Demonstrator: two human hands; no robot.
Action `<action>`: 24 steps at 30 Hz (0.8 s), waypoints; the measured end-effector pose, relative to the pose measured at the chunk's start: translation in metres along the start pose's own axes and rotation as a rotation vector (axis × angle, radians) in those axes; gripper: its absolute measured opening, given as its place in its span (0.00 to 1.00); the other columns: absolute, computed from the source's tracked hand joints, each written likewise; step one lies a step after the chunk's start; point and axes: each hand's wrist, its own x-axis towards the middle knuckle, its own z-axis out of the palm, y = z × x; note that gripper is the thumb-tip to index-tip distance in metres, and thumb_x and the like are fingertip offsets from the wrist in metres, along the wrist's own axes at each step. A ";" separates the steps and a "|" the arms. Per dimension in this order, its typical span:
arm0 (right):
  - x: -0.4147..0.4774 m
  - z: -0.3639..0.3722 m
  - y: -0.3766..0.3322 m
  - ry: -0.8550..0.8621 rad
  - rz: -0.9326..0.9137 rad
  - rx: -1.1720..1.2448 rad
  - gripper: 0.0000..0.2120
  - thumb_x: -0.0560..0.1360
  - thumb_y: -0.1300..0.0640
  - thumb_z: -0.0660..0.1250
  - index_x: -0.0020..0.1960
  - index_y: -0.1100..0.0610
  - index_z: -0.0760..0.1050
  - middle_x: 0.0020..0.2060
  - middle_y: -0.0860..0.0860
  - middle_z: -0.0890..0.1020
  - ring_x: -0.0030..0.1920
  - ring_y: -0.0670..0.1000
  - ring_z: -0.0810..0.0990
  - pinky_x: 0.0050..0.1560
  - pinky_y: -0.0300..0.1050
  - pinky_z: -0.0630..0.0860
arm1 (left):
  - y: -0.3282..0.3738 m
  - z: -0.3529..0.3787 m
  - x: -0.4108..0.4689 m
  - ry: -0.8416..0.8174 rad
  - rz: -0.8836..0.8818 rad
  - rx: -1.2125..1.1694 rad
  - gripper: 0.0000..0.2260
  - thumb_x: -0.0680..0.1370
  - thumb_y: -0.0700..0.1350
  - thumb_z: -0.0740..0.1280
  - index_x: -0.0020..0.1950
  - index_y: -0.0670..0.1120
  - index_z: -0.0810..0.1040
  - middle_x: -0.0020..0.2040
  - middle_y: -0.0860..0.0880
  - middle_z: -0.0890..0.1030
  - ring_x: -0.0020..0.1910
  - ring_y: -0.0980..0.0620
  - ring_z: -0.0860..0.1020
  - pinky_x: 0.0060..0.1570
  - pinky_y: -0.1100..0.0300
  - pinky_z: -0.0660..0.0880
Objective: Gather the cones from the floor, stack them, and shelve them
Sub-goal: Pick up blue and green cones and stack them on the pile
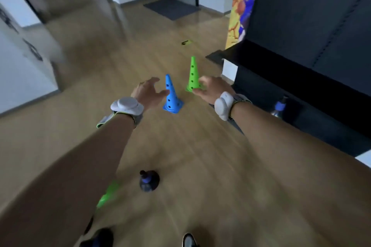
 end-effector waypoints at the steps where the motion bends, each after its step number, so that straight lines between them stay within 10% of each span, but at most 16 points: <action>1: 0.020 0.008 -0.022 0.006 -0.025 -0.011 0.25 0.75 0.39 0.64 0.68 0.50 0.71 0.65 0.54 0.76 0.60 0.56 0.79 0.50 0.44 0.72 | -0.023 -0.014 0.012 0.018 -0.042 -0.010 0.28 0.75 0.58 0.66 0.73 0.51 0.67 0.62 0.44 0.79 0.63 0.44 0.75 0.58 0.54 0.72; 24: 0.485 0.017 -0.021 -0.109 -0.038 -0.014 0.25 0.75 0.45 0.66 0.70 0.53 0.71 0.60 0.53 0.80 0.59 0.54 0.79 0.53 0.43 0.72 | -0.066 0.012 0.451 -0.119 -0.060 0.046 0.28 0.76 0.57 0.66 0.73 0.51 0.64 0.71 0.48 0.70 0.66 0.47 0.73 0.61 0.51 0.71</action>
